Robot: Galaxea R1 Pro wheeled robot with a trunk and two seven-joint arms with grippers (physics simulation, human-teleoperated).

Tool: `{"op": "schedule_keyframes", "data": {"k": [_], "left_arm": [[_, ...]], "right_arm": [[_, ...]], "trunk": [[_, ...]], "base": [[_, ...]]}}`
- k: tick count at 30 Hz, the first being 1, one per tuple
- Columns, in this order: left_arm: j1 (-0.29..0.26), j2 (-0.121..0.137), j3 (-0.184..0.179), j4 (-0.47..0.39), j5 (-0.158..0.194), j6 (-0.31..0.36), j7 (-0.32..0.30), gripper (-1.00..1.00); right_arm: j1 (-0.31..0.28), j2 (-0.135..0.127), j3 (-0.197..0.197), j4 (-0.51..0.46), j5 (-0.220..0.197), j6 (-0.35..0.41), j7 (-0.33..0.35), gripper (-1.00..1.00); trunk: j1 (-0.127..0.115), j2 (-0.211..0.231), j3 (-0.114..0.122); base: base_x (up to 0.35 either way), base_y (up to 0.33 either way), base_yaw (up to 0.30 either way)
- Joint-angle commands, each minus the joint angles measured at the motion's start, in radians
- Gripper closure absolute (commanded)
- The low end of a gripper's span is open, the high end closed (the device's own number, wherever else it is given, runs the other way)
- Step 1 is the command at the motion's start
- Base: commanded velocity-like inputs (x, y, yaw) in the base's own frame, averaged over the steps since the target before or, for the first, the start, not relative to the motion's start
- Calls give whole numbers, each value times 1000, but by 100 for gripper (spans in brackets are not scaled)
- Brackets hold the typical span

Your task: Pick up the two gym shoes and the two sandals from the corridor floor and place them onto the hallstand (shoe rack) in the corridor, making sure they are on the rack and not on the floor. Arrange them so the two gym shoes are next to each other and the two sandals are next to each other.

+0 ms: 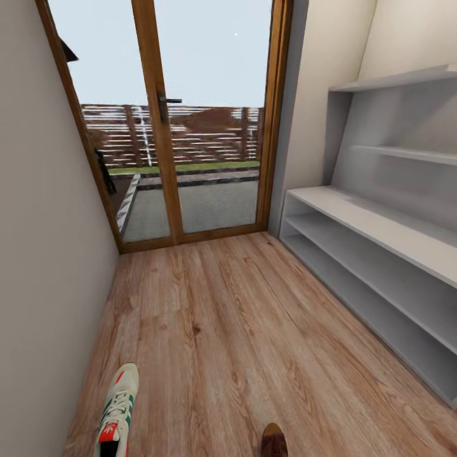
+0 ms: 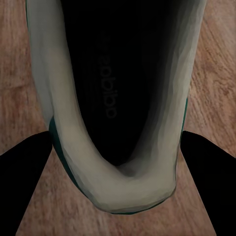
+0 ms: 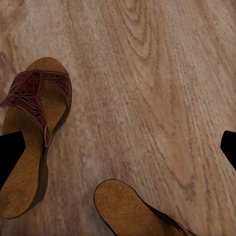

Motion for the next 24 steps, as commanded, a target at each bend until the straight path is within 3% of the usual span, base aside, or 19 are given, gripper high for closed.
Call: {"op": "schedule_keyframes", "data": {"k": [1, 24], "left_arm": [[-1, 0, 9, 1, -4, -2, -7, 100], [-1, 0, 9, 1, -4, -2, -7, 100]], "right_arm": [[0, 1, -6, 1, 9, -3, 1, -100], [0, 1, -6, 1, 10, -3, 1, -100]], "trunk": [[0, 0, -1], [0, 0, -1]], "base": [[1, 50, 0], [0, 11, 0]]}}
